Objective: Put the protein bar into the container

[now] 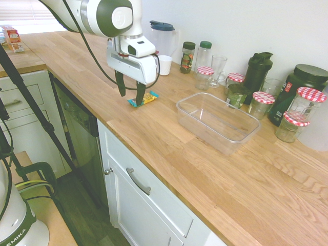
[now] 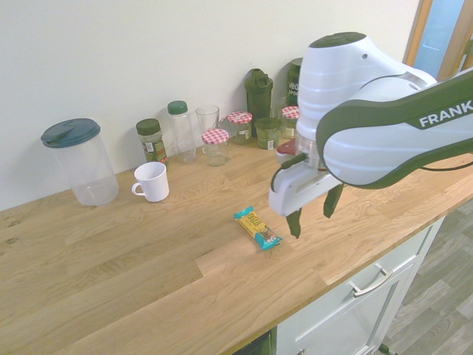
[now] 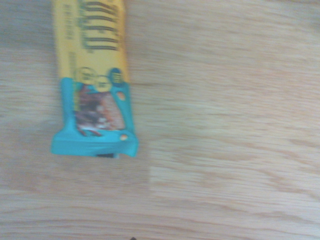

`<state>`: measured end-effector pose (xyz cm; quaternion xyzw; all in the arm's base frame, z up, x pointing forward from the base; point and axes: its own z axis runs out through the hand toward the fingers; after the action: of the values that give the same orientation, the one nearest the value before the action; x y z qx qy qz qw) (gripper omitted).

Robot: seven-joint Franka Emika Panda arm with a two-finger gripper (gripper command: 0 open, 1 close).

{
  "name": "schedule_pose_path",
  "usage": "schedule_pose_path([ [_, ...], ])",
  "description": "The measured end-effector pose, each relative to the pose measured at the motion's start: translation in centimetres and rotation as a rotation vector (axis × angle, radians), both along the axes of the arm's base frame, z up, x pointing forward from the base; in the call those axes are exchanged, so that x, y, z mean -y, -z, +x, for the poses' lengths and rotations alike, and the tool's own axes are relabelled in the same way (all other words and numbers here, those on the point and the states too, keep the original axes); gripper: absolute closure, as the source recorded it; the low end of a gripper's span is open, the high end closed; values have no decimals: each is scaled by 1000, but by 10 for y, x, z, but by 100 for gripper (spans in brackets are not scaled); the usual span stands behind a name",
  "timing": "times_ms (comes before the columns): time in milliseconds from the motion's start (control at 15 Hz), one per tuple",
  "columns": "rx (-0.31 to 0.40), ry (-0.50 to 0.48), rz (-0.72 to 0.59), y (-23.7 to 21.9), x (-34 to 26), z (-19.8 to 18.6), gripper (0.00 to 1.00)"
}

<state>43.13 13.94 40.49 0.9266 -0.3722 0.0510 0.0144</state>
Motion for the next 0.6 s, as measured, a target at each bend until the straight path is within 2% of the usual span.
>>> schedule_pose_path([
  [600, -3, 115, -21, 33, -67, 69, 0],
])
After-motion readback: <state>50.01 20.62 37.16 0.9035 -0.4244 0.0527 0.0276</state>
